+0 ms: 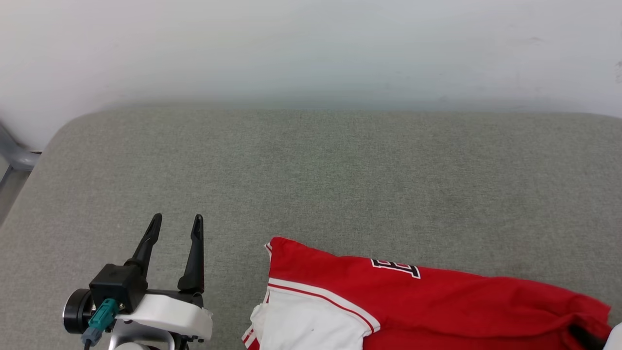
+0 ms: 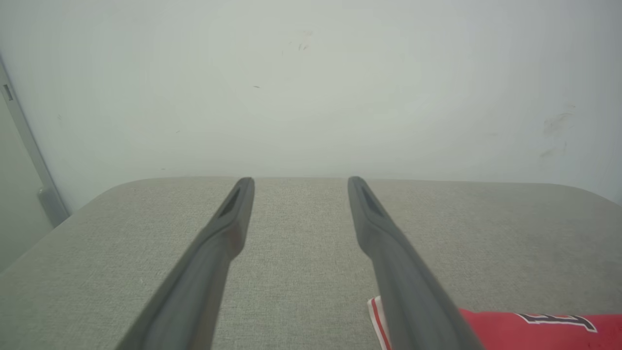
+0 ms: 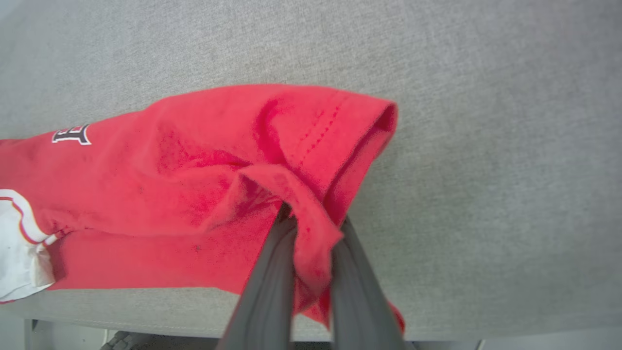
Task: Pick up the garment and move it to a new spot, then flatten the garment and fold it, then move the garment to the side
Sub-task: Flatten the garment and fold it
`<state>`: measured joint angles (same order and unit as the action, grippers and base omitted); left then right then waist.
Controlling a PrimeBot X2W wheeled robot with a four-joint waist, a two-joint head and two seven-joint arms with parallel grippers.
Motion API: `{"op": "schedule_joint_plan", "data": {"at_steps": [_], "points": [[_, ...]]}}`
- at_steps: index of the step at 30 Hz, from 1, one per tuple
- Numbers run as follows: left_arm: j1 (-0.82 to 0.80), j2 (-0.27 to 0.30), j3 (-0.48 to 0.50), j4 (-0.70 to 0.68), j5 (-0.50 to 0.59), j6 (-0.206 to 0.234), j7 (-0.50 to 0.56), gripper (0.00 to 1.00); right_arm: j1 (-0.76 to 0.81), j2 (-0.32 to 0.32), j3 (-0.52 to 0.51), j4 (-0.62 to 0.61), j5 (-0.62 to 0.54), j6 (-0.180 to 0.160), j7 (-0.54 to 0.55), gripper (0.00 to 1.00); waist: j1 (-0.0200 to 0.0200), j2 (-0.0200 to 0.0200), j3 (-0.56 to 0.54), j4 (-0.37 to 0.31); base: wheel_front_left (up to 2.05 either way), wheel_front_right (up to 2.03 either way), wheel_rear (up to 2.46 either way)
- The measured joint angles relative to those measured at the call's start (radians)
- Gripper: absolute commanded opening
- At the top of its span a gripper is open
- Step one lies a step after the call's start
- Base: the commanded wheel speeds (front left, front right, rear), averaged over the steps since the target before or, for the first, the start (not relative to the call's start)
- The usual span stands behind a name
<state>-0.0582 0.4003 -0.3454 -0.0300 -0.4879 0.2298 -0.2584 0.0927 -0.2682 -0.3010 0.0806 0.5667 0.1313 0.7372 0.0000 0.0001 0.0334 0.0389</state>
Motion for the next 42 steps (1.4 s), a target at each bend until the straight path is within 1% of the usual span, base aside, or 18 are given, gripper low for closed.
{"op": "schedule_joint_plan", "data": {"at_steps": [3, 5, 9, 14, 16, 18, 21, 25, 32, 37, 42], "points": [[0.000, 0.001, -0.001, 0.000, 0.000, 0.004, 0.000, 1.00, -0.001, 0.068, -0.040, -0.001, 0.103, 0.000, 0.072, 0.00, 0.0000, 0.0000, -0.008, -0.004, 0.00, 0.00, 0.00], [0.002, 0.001, -0.002, -0.001, 0.000, 0.005, 0.000, 1.00, -0.002, 0.109, -0.041, -0.016, 0.183, 0.000, 0.121, 0.00, 0.0000, 0.0000, -0.012, -0.002, 0.00, 0.00, 0.00], [0.003, 0.002, -0.003, -0.004, 0.000, 0.008, 0.001, 1.00, -0.017, 0.185, -0.022, -0.059, 0.391, 0.000, 0.205, 0.00, 0.0000, 0.0000, -0.011, 0.007, 0.00, 0.00, 0.00], [0.001, 0.000, -0.009, -0.005, -0.003, 0.005, 0.005, 1.00, -0.033, 0.212, 0.032, -0.066, 0.625, 0.000, 0.269, 0.00, 0.0000, 0.0000, -0.006, 0.029, 0.00, 0.00, 0.00], [-0.005, -0.001, -0.012, -0.003, -0.005, 0.002, 0.005, 1.00, -0.036, 0.213, 0.069, -0.060, 0.703, 0.000, 0.267, 0.00, 0.0000, 0.0000, -0.004, 0.041, 0.00, 0.00, 0.00], [-0.013, -0.002, -0.014, -0.002, -0.005, -0.001, 0.005, 1.00, -0.049, 0.214, 0.116, -0.047, 0.772, 0.000, 0.228, 0.00, 0.0000, 0.0000, 0.001, 0.055, 0.00, 0.00, 0.00], [-0.025, -0.007, -0.020, 0.005, -0.006, -0.008, 0.005, 1.00, -0.066, 0.214, 0.203, -0.035, 0.815, 0.000, 0.176, 0.00, 0.0000, 0.0000, 0.010, 0.078, 0.00, 0.00, 0.00], [-0.051, -0.021, -0.020, 0.016, -0.006, -0.018, 0.003, 1.00, -0.086, 0.216, 0.312, -0.005, 0.830, 0.000, 0.113, 0.00, 0.0000, 0.0000, 0.031, 0.110, 0.00, 0.00, 0.00], [-0.076, -0.056, -0.016, 0.035, -0.006, -0.037, -0.001, 1.00, -0.158, 0.217, 0.468, 0.049, 0.872, 0.000, -0.026, 0.00, 0.0000, 0.0000, 0.085, 0.161, 0.00, 0.00, 0.00], [-0.102, -0.081, -0.007, 0.053, 0.003, -0.056, -0.002, 1.00, -0.187, 0.217, 0.543, 0.107, 0.869, 0.000, -0.099, 0.00, 0.0001, 0.0000, 0.126, 0.188, 0.00, 0.00, 0.00], [-0.115, -0.107, 0.012, 0.061, 0.021, -0.080, -0.003, 1.00, -0.212, 0.217, 0.584, 0.154, 0.859, -0.001, -0.123, 0.00, 0.0001, 0.0000, 0.159, 0.202, 0.00, 0.00, 0.00]]}}
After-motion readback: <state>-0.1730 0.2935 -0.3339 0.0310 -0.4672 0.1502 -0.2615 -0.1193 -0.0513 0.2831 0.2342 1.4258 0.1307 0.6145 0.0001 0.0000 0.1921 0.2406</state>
